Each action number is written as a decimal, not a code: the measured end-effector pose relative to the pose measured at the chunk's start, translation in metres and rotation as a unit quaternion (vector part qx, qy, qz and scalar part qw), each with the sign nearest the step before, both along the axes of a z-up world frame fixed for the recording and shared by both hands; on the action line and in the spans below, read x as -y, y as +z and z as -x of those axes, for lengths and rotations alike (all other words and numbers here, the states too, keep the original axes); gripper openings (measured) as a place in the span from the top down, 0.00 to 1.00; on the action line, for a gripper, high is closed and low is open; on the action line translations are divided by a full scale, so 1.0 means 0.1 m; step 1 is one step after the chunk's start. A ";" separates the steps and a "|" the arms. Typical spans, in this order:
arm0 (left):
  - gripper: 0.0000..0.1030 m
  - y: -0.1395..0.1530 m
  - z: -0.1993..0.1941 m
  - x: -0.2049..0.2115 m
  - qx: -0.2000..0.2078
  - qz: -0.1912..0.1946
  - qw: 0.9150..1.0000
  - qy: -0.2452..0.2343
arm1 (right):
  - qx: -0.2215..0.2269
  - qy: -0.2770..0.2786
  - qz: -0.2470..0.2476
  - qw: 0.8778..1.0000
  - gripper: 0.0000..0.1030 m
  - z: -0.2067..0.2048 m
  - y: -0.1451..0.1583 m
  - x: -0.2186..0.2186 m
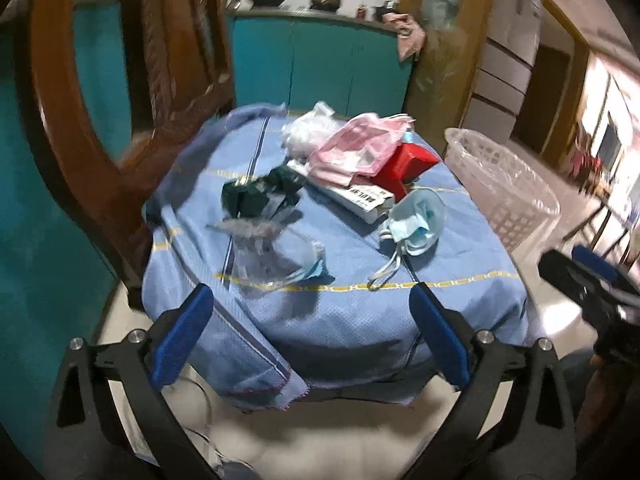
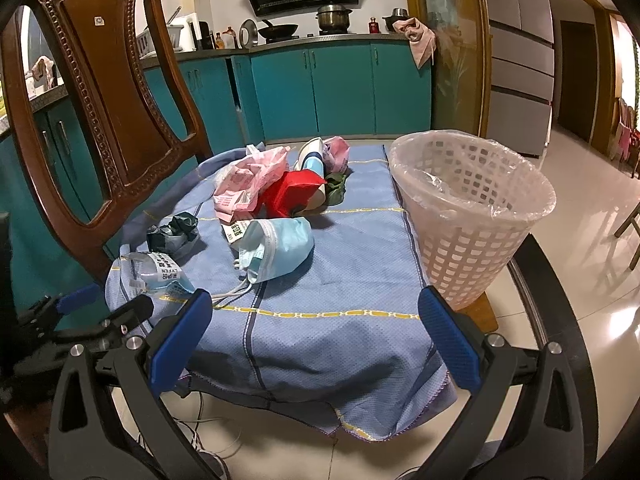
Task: Collect trash
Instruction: 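Reach the left tool to the clear plastic wrapper and close on it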
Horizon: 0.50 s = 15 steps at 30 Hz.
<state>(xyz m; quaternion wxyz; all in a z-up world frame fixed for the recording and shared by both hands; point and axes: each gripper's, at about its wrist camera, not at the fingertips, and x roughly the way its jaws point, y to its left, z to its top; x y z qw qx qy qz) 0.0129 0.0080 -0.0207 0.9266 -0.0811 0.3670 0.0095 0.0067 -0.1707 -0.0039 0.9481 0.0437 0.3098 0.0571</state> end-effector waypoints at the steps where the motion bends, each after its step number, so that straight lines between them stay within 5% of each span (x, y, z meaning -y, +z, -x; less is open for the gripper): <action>1: 0.05 -0.02 -0.03 -0.05 -0.013 0.009 1.000 0.002 | -0.002 0.001 -0.002 1.000 0.03 -0.01 0.00 0.02; 6: 0.05 -0.06 -0.18 -0.19 -0.039 0.007 0.999 0.018 | -0.009 0.007 -0.014 1.000 0.03 -0.03 -0.02 0.04; 12: 0.06 -0.09 -0.46 -0.07 -0.054 -0.034 0.998 -0.029 | -0.015 0.011 -0.021 1.000 0.03 -0.08 -0.03 0.04; 15: 0.22 -0.17 -0.64 -0.04 -0.072 -0.041 0.996 -0.029 | -0.019 0.012 -0.020 1.000 0.03 -0.10 -0.04 0.04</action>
